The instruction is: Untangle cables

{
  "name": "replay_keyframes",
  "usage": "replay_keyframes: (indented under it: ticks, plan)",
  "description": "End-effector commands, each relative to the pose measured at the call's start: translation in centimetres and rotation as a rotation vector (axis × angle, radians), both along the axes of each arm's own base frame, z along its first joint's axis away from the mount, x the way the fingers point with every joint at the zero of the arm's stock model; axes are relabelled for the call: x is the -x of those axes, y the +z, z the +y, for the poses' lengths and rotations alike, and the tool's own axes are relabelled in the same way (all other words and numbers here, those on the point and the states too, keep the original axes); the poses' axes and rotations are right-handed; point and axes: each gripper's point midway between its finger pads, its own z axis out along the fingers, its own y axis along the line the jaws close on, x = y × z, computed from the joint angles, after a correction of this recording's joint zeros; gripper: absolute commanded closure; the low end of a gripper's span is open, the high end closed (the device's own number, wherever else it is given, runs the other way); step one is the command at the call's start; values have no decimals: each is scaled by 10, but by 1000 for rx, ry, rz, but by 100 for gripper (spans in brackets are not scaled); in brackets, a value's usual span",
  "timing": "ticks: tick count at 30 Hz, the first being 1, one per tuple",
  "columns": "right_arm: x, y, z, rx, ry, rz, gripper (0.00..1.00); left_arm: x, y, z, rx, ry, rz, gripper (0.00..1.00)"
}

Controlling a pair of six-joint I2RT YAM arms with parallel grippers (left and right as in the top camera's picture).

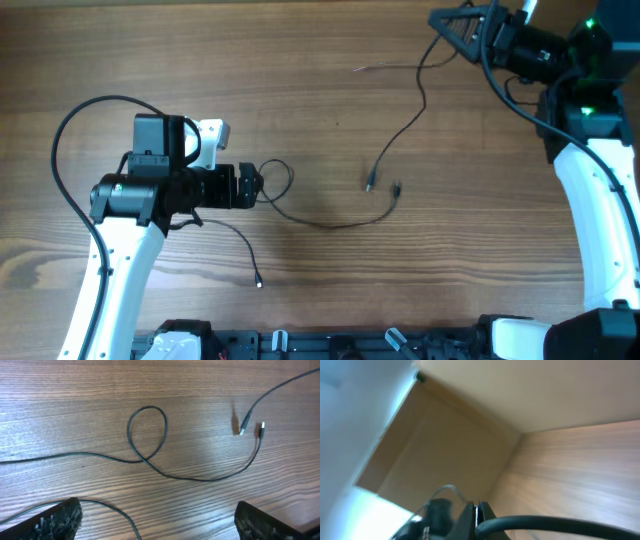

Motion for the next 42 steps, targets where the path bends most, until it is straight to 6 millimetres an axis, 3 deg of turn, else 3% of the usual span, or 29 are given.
replay_keyframes:
  ticks: [1, 6, 12, 13, 14, 15, 19, 21, 23, 25, 27, 28, 29, 32, 34, 37, 40, 42]
  plan:
    - [-27, -19, -46, 151, -199, -116, 96, 0, -1, -1, 1, 2, 4, 0]
    - [-48, -49, -131, 297, -489, -62, 96, -2, 0, -1, 1, 2, -4, 1]
    - [-39, -41, -250, 281, -797, -27, 96, -2, 0, -1, 2, 2, -7, 2]
    - [-28, -38, -285, 267, -880, -22, 96, -3, 0, -1, 2, 2, -7, 2]
    - [0, -36, -348, 262, -1033, -1, 96, -3, 0, -1, 2, 2, -7, 2]
    - [20, -36, -381, 270, -1115, 6, 96, -3, 1, -1, 2, 2, -7, 2]
    - [61, -45, -443, 307, -1289, 42, 96, -3, 0, -1, 2, 2, -7, 3]
    - [78, -72, -482, 309, -1439, 157, 96, -2, 0, -1, 2, 2, -6, 3]
    - [110, -147, -536, 232, -1670, 466, 96, -2, 1, -3, 11, -3, -6, 4]
    - [130, -218, -565, 101, -1706, 661, 96, -2, 2, -5, 23, -8, -5, 5]
    - [153, -292, -556, -53, -1719, 971, 96, -2, 2, -5, 23, -8, -5, 7]
    - [165, -340, -534, -92, -1669, 1187, 51, -1, 2, -7, 36, -13, -4, 7]
    - [171, -369, -513, -101, -1613, 1328, 0, -1, 3, -8, 44, -5, 0, 7]
    - [193, -404, -467, -182, -1554, 1644, 0, -1, 3, -8, 47, 0, 4, 7]
    - [207, -407, -441, -213, -1519, 1795, 0, -1, 3, -8, 46, 0, 4, 7]
    - [191, -396, -405, -403, -1329, 1846, 0, -1, 3, -8, 46, 0, 3, 7]
    - [168, -384, -397, -493, -1203, 1742, 0, -1, 3, -8, 46, 0, 4, 7]
    - [166, -387, -413, -405, -1245, 1666, 0, -1, 3, -8, 46, 0, 4, 7]
